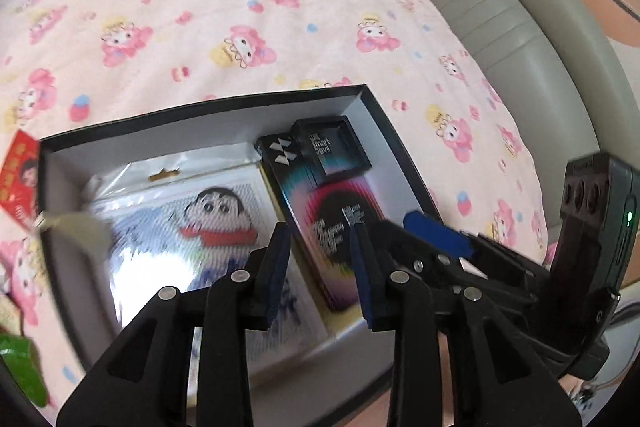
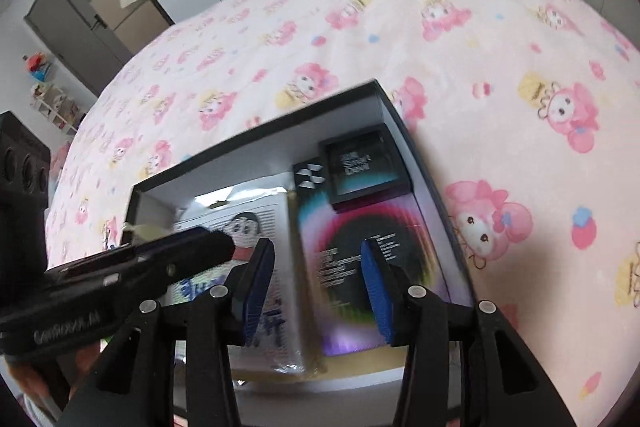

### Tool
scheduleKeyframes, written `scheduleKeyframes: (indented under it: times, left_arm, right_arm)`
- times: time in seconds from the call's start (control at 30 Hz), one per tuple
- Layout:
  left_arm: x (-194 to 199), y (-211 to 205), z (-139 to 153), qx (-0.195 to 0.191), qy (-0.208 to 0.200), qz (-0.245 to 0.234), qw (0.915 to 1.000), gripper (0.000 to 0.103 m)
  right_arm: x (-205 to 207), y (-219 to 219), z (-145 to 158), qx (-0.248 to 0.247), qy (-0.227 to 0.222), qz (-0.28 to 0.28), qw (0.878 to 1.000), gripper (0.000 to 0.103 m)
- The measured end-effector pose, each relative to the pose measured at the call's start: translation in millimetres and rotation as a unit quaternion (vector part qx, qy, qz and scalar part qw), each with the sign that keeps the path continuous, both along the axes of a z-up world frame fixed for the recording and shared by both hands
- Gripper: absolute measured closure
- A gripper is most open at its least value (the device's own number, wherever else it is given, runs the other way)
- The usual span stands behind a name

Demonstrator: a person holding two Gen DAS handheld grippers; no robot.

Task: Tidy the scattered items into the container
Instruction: 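Set the black frame on the Smart Devil box, open the right gripper, withdraw, then grasp the wooden comb with the tied tassel using the left gripper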

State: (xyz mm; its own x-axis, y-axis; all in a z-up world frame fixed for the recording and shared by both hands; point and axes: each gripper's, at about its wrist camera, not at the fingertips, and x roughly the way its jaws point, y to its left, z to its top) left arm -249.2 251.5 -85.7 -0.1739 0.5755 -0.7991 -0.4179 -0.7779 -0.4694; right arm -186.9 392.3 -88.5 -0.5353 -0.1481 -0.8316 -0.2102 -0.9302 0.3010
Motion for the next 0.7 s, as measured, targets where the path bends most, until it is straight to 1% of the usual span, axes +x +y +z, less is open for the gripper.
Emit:
scheduleKeyframes:
  times: [0.2,0.27,0.33,0.47,0.57,0.7]
  left_arm:
    - [39,-32,21,-0.007,0.027,0.012,0.9995,0.071]
    - [54,-47,30,-0.012,0.039,0.017,0.999,0.068]
    - [69,-64,38,-0.02,0.055,0.022,0.9981,0.063]
    - [93,-92,49,-0.033,0.075,0.033,0.9961,0.057]
    - [107,-115,50,-0.041,0.08,0.049,0.9948,0.055]
    - [123,-150,48,-0.032,0.077,0.072,0.9939,0.054]
  right_arm:
    - [29,-30,19,0.014,0.036,0.008,0.999,0.062]
    - [42,-45,26,0.015,0.045,0.013,0.999,0.062]
    - [52,-60,30,0.011,0.05,0.022,0.998,0.062]
    - [73,-90,37,0.001,0.058,0.041,0.997,0.062]
    - [82,-112,39,0.0,0.059,0.062,0.996,0.062]
    - [88,-144,40,0.005,0.061,0.093,0.994,0.062]
